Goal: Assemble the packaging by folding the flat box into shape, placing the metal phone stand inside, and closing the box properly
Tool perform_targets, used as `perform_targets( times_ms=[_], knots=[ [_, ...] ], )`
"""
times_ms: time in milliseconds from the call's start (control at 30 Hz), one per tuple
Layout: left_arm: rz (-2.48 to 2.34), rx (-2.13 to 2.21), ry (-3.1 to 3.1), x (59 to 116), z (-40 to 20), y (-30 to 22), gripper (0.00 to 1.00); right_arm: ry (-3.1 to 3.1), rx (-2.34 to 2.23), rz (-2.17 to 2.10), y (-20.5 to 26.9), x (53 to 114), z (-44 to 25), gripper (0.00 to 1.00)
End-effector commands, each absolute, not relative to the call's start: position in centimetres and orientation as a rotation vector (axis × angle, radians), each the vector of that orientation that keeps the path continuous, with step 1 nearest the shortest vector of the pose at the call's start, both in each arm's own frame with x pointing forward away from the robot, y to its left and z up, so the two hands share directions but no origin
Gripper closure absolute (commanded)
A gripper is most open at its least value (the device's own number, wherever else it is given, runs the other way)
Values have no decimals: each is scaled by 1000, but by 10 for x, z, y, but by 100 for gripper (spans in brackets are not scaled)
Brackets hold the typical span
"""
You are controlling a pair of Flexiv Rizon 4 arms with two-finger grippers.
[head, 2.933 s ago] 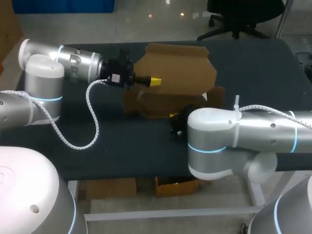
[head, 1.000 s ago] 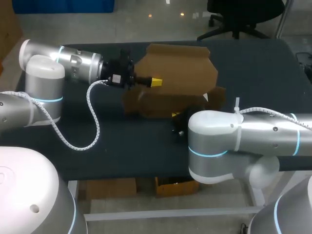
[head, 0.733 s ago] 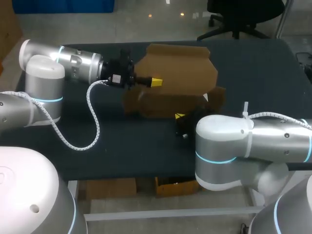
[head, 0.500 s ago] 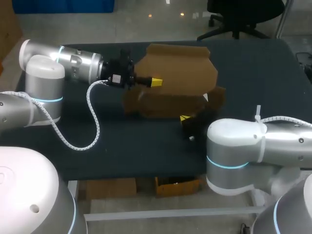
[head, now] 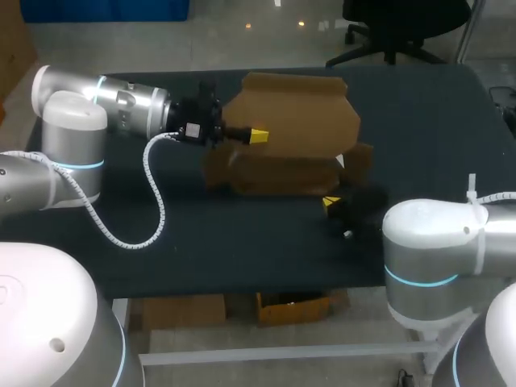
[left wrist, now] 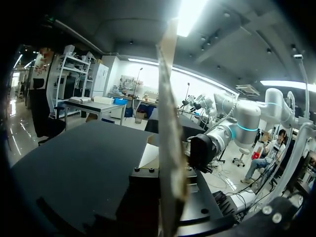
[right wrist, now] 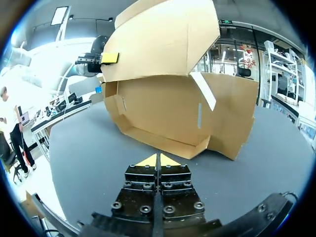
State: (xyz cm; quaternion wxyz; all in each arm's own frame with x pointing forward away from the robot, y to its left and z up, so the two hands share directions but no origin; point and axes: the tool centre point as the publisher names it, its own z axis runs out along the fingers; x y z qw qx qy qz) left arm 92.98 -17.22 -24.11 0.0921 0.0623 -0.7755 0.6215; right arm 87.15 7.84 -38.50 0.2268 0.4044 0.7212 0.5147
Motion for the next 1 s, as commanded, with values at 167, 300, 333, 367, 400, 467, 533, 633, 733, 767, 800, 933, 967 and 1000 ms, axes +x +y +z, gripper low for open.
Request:
perform_targets(
  times_ms=[167,300,333,367,400,467,533,633,733,767,800,933,967,1000],
  knots=[
    [1843,182,-2301,931,-243,-172,100,2105,1023,1448,51,860,-373,100],
    [1843,182,-2301,931,-243,-172,100,2134,981,1427,40,855,-371,100],
    [1843,182,-2301,931,-243,-172,100,2137,977,1429,38,854,-370,100],
    [1843,182,-2301,931,-243,-172,100,2141,965,1422,35,854,-369,100],
    [1843,182,-2301,931,-243,-172,100,2142,964,1422,32,853,-369,100],
    [1843,182,-2301,931,-243,-172,100,2148,950,1425,27,853,-367,100],
    [1843,182,-2301,931,-243,-172,100,2154,926,1423,22,853,-365,100],
    [1843,182,-2301,931,-243,-172,100,2164,896,1414,16,853,-363,100],
    [1843,182,-2301,931,-243,-172,100,2174,877,1400,10,853,-361,100],
    [1843,182,-2301,931,-243,-172,100,2176,872,1397,8,853,-361,100],
    [1843,182,-2301,931,-243,-172,100,2176,871,1397,6,853,-361,100],
    [1843,182,-2301,931,-243,-172,100,2185,848,1387,-3,853,-359,100],
    [1843,182,-2301,931,-243,-172,100,2185,847,1386,-6,853,-358,100],
    [1843,182,-2301,931,-243,-172,100,2185,846,1386,-9,853,-357,100]
  ],
)
